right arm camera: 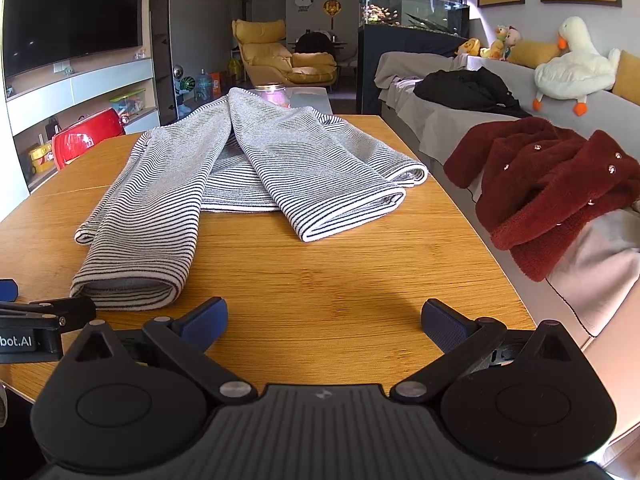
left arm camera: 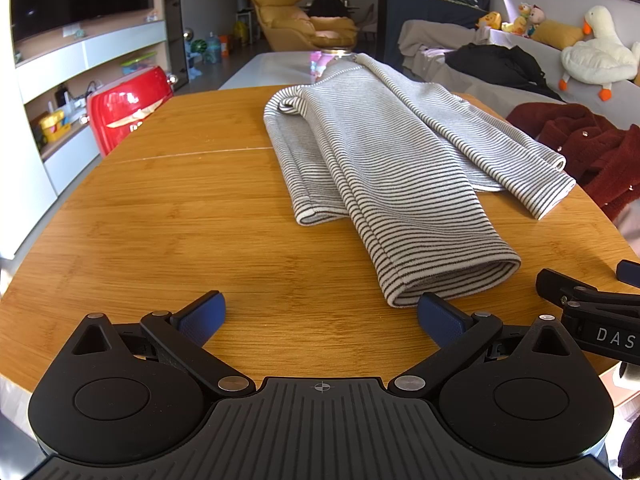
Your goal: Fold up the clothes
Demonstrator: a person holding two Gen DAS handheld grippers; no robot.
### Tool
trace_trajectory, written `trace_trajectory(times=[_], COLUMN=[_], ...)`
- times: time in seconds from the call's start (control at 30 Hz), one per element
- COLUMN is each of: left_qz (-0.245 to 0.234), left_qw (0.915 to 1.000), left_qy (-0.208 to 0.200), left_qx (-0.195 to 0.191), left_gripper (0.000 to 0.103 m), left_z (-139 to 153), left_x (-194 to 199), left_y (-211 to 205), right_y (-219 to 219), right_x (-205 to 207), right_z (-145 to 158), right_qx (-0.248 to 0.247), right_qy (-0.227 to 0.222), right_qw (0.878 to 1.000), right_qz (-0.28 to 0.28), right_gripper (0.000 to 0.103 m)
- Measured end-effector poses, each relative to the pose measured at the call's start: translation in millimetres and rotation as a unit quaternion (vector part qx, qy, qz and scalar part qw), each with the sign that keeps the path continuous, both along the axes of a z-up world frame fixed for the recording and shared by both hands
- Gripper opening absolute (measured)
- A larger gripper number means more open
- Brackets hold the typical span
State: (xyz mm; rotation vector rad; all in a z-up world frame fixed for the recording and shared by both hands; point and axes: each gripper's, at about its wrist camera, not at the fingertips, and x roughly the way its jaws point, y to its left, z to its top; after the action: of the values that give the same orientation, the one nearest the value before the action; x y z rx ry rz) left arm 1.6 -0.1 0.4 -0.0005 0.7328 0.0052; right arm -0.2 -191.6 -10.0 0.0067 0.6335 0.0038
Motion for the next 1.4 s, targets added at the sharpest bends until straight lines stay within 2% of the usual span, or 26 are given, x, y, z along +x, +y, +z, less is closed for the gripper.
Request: trace_trajectory(times=[0.53, 0.8, 1.17, 1.4], left_qz=[0.000, -0.001, -0.032, -0.067], left_qw=[1.0000, 1.0000, 0.9994, 0.9967], left_qy=[0.000, 0.001, 0.015, -0.025], left_qx=[0.000, -0.001, 0.002, -0.040], left_gripper=[0.103, 0.103, 0.103, 0.103], left_z=[-0.2, -0.3, 1.7, 38.1], left_x=[0.2, 1.2, -0.5, 9.3], left_y=[0.1, 1.4, 6.1, 27.8], right_y=[3.6, 2.0, 0.9, -5.4], right_x=[-3.1, -9.8, -5.9, -3.9], right_z=[-1.8, -4.5, -1.4, 0.6], right_qx=[-0.002, -0.001, 0.000, 0.011], right_qy=[-0.007, -0.022, -0.007, -0.005], right_qw=[1.000, 0.999, 0.999, 0.997], right_qz=[0.003, 0.027, 0.050, 0.078], right_gripper=[0.103, 0.103, 0.103, 0.103])
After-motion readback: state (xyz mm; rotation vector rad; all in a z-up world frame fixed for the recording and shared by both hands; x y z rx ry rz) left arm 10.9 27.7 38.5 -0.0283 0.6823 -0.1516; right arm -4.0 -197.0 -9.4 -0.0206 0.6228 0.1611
